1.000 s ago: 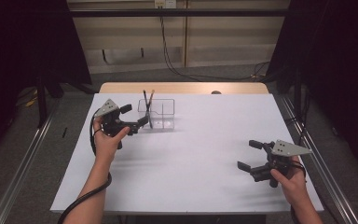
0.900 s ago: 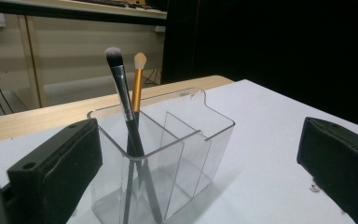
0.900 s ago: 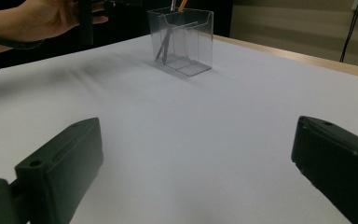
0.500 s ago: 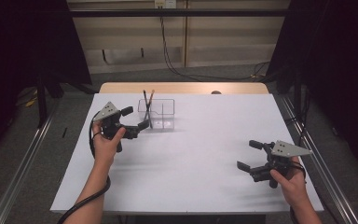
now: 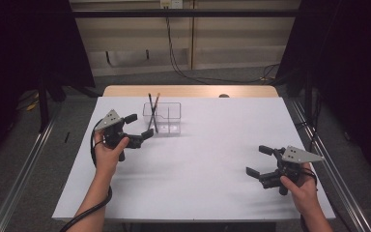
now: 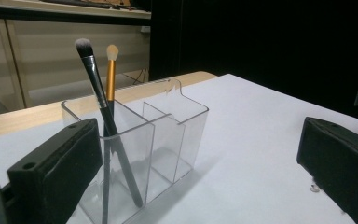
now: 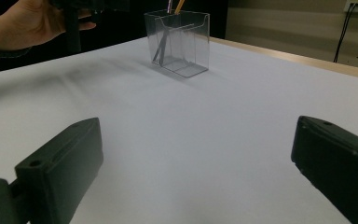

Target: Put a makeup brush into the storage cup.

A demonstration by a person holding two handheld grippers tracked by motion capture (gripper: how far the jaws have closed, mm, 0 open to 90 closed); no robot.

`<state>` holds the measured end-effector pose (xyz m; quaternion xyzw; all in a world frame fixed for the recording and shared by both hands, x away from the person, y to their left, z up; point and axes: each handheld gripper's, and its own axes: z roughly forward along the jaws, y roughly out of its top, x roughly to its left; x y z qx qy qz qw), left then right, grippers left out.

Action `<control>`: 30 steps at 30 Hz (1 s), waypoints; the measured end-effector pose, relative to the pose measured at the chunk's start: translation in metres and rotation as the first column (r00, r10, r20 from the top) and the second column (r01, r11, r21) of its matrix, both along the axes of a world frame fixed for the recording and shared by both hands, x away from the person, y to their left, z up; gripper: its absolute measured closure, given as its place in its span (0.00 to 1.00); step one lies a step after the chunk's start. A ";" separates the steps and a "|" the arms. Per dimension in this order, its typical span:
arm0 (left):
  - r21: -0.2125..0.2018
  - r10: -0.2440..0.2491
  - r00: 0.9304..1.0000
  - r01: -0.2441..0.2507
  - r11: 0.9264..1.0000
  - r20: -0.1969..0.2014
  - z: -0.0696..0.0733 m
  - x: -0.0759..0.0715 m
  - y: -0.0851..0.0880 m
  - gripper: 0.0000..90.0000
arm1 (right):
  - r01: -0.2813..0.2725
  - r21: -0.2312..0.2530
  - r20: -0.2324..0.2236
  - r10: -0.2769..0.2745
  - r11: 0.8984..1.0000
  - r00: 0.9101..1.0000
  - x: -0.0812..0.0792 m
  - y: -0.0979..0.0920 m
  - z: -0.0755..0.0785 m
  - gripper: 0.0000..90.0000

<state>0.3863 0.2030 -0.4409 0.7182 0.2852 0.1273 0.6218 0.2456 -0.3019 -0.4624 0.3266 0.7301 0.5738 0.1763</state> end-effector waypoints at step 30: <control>0.037 -0.048 0.999 0.048 0.998 -0.007 -0.009 -0.022 0.007 0.00 | 0.007 -0.001 0.000 -0.007 1.000 1.000 -0.001 0.000 -0.001 0.02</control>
